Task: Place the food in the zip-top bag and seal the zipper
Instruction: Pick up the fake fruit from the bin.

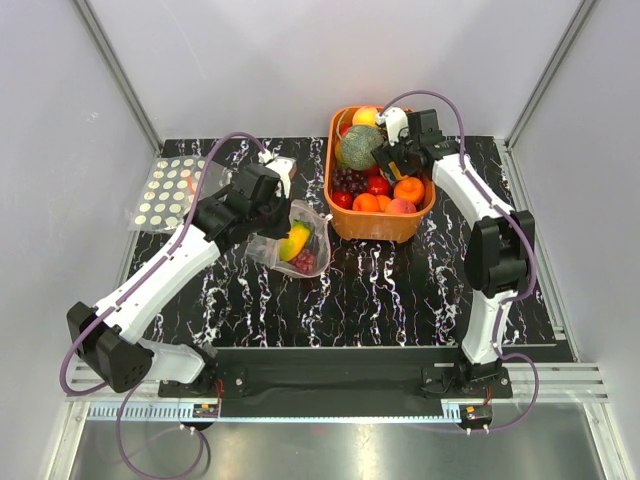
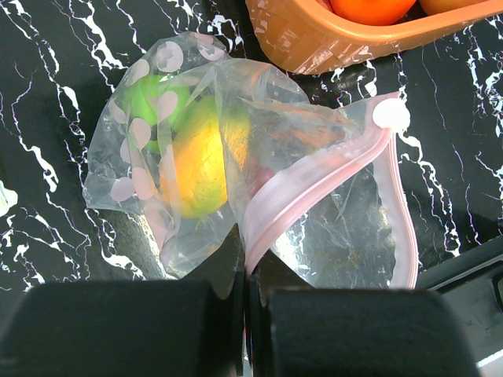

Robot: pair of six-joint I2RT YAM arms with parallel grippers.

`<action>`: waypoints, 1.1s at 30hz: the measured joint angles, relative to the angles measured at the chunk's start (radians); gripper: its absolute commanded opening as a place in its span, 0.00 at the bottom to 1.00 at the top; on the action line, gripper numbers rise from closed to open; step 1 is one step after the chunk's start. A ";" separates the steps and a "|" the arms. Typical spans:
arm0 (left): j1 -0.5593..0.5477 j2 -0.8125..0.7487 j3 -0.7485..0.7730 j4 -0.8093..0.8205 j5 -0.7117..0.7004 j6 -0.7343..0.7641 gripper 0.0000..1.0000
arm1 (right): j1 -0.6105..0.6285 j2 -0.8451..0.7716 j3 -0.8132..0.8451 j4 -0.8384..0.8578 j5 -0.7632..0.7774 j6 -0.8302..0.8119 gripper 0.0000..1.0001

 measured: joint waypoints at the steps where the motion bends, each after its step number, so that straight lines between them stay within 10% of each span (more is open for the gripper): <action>1: 0.000 0.000 0.000 0.000 0.000 0.000 0.00 | 0.000 0.003 0.004 -0.004 -0.003 -0.003 0.96; 17: 0.002 0.000 0.000 0.000 0.007 0.007 0.00 | 0.003 0.127 0.095 -0.103 -0.052 -0.023 0.98; 33: 0.003 0.000 -0.015 0.008 0.024 0.014 0.00 | 0.003 -0.002 -0.032 -0.077 -0.198 0.088 0.60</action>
